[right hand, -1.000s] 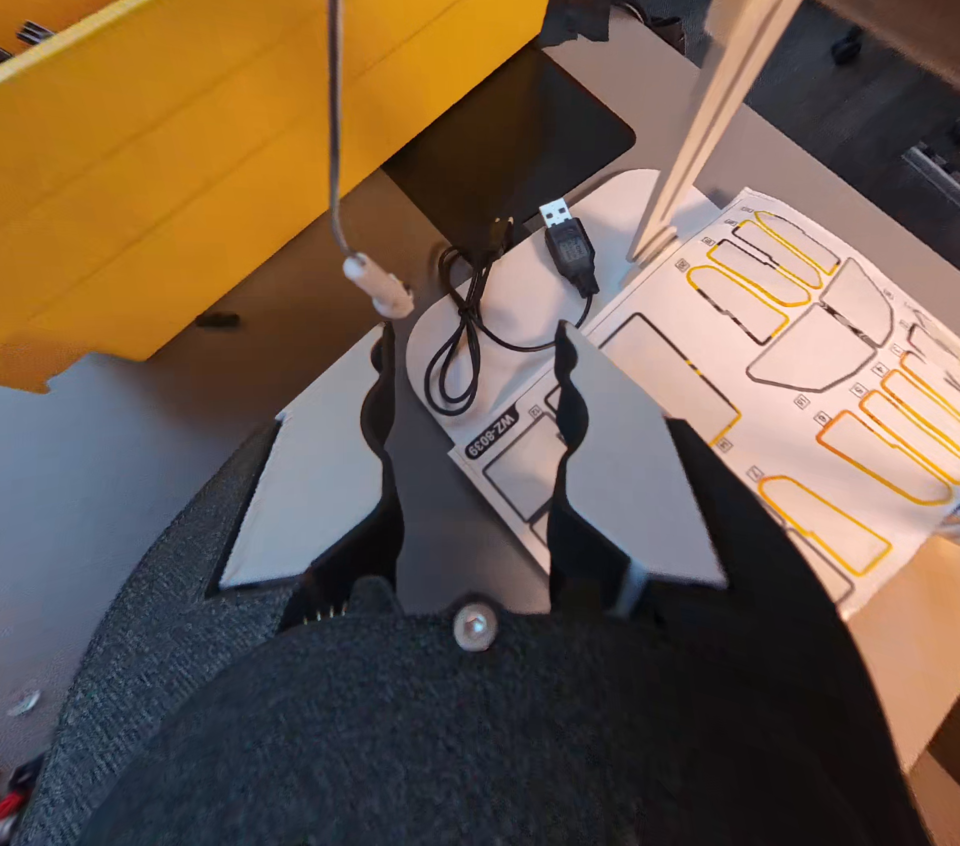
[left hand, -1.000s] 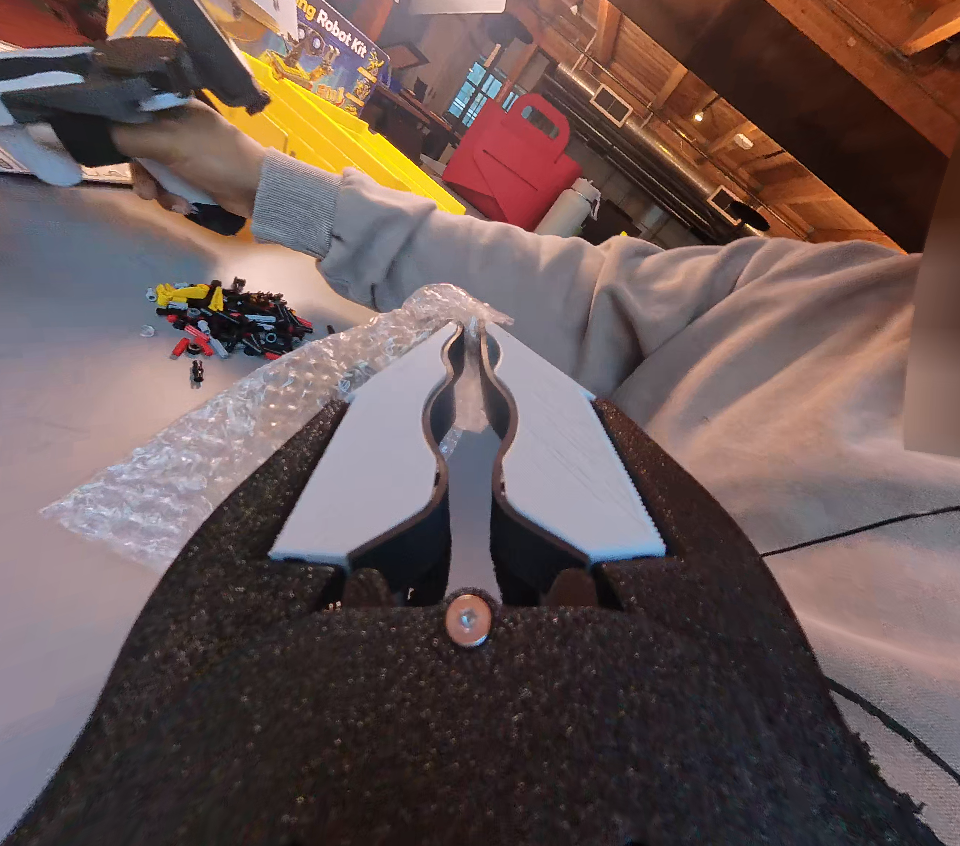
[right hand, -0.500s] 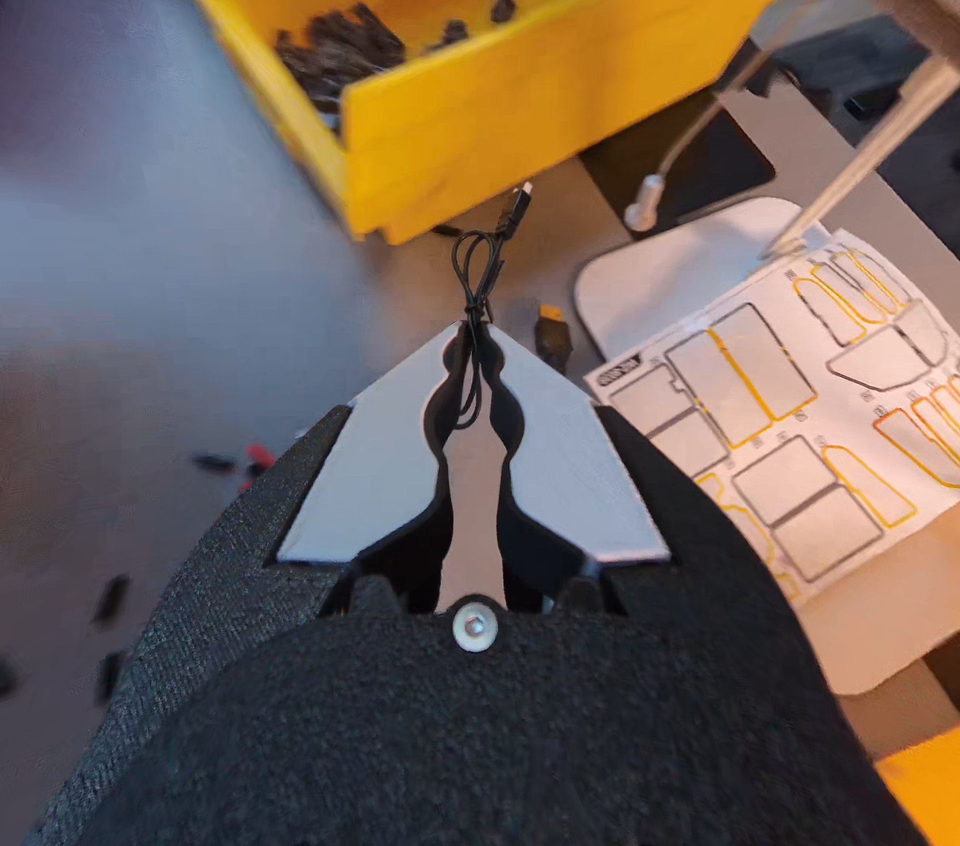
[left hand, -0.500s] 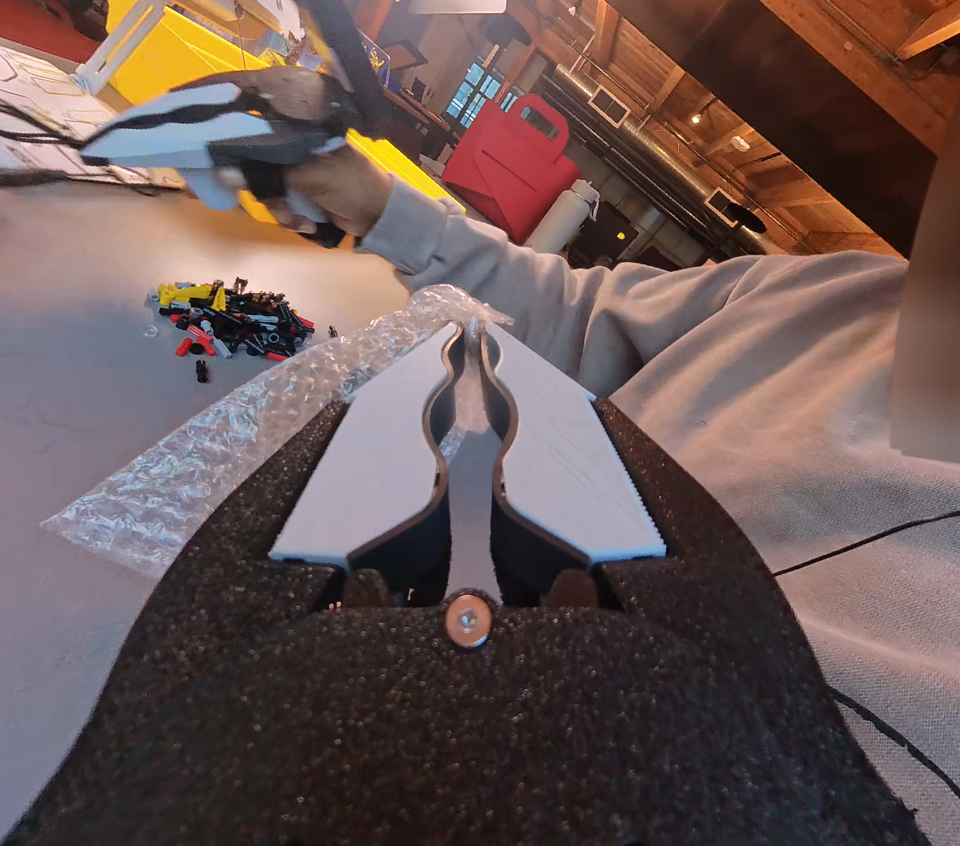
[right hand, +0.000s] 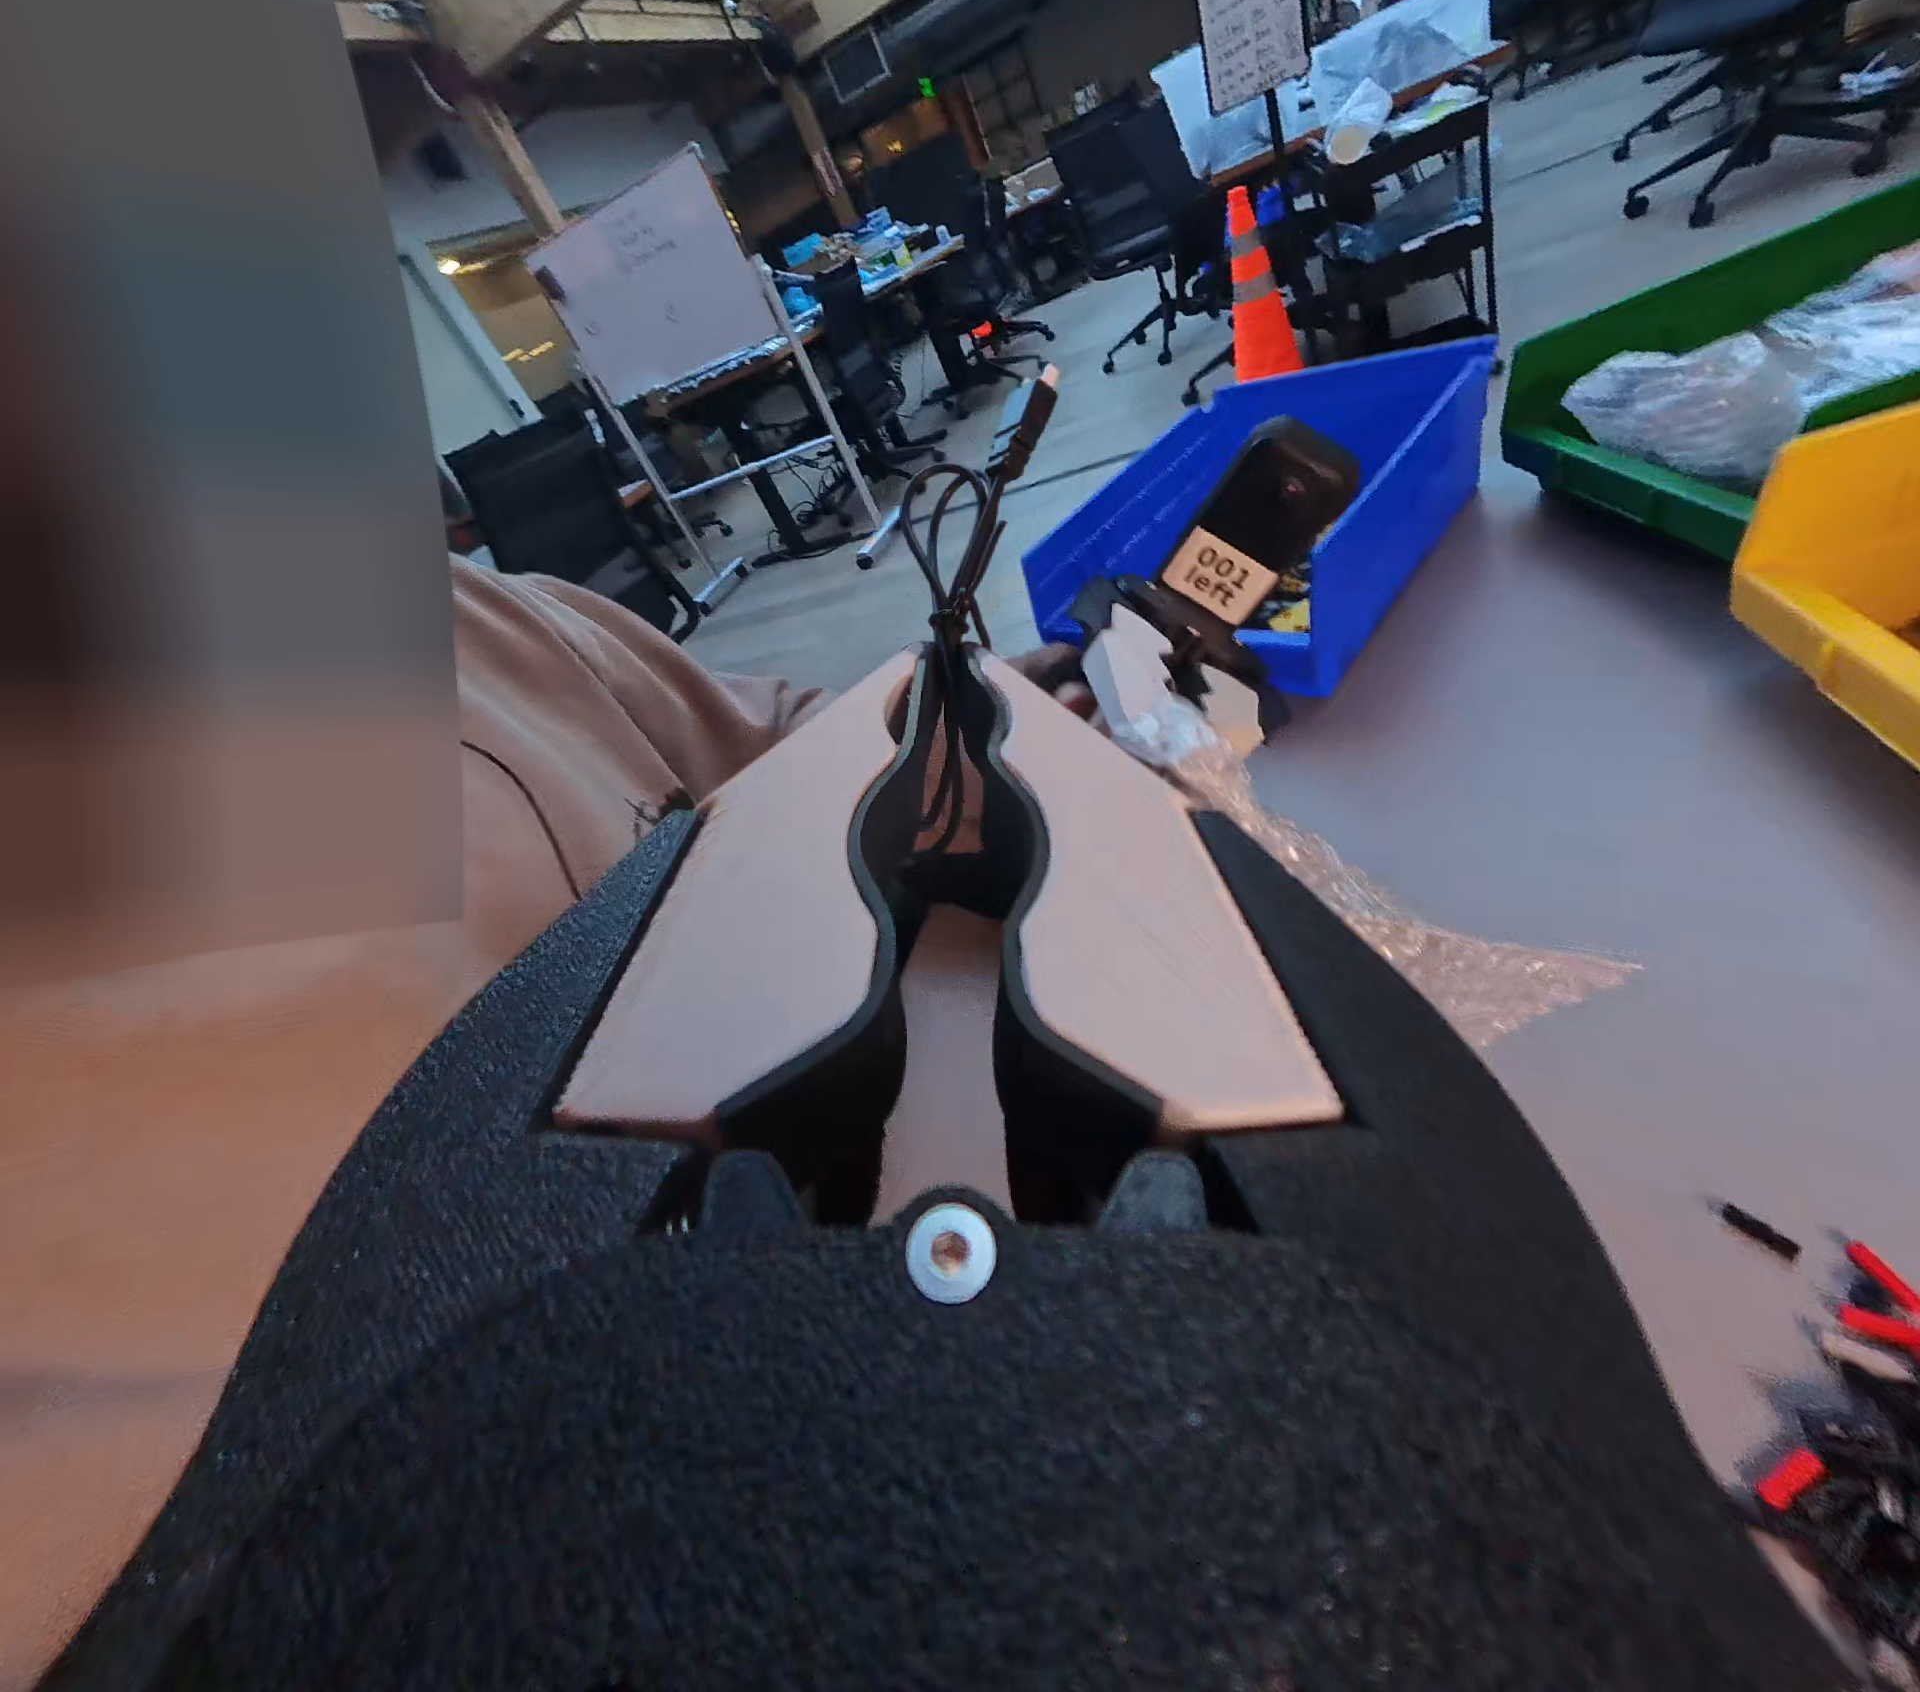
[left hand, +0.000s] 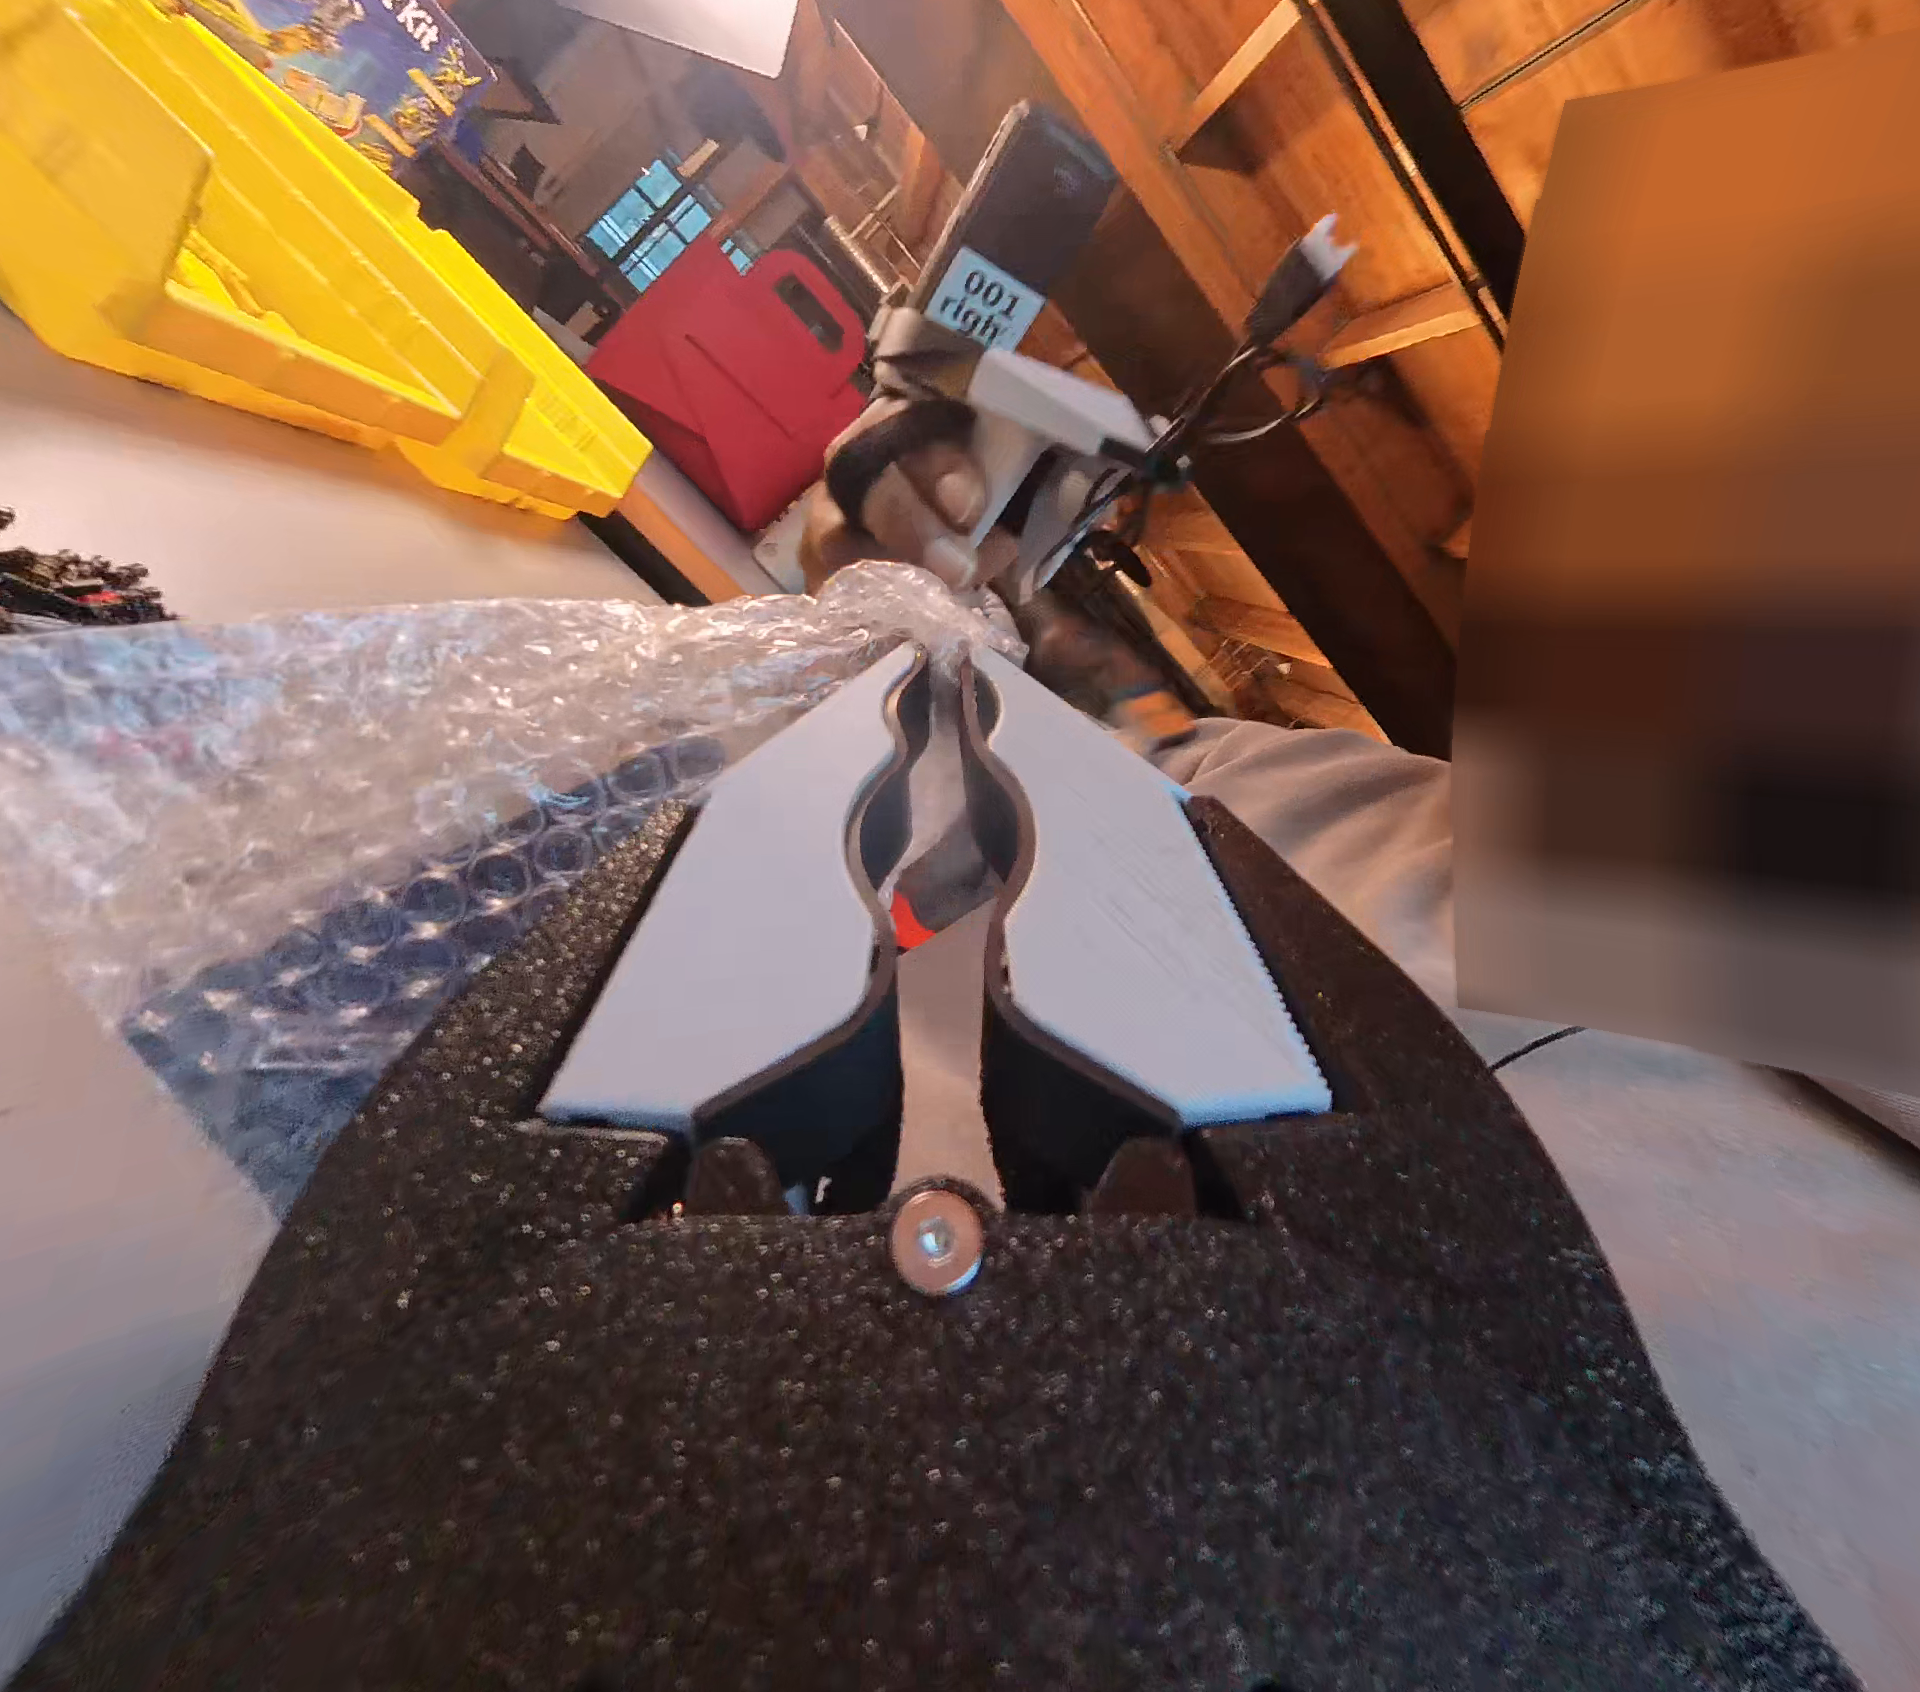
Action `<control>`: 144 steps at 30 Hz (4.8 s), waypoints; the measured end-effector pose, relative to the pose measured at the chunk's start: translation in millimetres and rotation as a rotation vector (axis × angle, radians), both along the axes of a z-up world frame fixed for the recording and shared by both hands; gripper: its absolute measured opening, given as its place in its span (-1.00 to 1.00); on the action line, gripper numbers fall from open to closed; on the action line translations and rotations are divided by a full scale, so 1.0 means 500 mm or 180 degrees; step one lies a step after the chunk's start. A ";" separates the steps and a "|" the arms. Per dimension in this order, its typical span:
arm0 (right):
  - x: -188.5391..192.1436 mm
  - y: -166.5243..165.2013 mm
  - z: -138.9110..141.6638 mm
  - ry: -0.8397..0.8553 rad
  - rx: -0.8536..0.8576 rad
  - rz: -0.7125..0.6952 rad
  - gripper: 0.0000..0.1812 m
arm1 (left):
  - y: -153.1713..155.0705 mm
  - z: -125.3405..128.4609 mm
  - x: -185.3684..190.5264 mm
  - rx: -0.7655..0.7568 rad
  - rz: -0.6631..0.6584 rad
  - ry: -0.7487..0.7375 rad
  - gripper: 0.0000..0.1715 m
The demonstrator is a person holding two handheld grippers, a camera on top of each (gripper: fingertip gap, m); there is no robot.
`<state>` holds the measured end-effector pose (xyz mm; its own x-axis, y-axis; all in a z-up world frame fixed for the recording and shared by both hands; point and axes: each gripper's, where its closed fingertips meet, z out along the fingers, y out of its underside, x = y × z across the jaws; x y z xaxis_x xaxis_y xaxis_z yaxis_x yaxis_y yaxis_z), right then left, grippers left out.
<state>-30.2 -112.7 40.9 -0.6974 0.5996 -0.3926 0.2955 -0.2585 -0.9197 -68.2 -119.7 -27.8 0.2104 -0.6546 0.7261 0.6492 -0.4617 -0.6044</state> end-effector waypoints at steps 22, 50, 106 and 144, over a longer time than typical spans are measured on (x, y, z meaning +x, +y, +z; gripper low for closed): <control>-0.065 0.004 -0.288 -0.0784 0.1813 -0.1161 -0.97 | 0.028 -0.015 0.098 -0.0157 -0.0149 0.0398 -0.99; 0.097 -0.018 -0.161 -0.0100 0.1481 -0.0330 -0.41 | -0.015 0.020 0.094 0.0118 -0.0108 -0.0343 -0.99; 0.091 -0.067 -0.251 0.0464 0.2580 -0.0318 -1.00 | -0.025 -0.193 0.129 0.0031 0.0432 0.3338 -0.09; 0.074 0.071 -0.318 0.0083 0.1617 -0.0787 -0.68 | -0.270 0.027 -0.685 -0.2139 0.2980 0.4114 -0.45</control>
